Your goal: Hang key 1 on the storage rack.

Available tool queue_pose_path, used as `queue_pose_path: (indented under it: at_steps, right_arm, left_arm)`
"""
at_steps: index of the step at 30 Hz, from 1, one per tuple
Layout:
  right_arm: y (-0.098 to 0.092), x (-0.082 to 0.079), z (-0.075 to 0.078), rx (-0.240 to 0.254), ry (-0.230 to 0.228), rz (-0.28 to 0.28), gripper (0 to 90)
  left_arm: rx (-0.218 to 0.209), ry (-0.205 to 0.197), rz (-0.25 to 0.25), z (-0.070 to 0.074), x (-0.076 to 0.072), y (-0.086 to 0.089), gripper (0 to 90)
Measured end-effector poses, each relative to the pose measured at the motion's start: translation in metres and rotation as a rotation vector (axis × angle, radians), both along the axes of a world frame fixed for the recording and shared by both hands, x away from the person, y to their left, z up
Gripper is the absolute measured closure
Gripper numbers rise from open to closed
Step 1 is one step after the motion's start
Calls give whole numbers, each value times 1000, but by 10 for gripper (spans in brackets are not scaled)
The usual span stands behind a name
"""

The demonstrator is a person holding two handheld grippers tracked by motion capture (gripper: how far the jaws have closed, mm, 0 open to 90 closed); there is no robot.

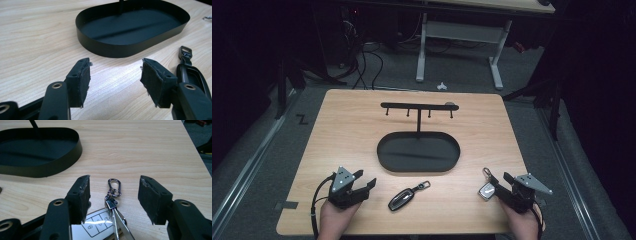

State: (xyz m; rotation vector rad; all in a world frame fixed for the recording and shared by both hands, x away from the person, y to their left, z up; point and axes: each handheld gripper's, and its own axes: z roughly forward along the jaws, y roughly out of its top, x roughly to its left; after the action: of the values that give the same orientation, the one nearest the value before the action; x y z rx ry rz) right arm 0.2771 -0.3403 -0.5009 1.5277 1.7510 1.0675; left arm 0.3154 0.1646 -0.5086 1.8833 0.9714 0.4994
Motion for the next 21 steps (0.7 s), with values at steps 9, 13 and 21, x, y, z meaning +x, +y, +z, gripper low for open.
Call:
queue_pose_path:
  at_steps: [9,13,21]
  right_arm:
    - [1,-3,-1,-32,-3,38,447]
    - [3,-4,-2,-49,-10,43,423]
    - [21,-7,-1,-67,-24,145,519]
  left_arm:
    - [9,-1,6,0,2,-1,411]
    - [26,2,10,8,1,-2,406]
    - [33,14,49,0,-13,11,402]
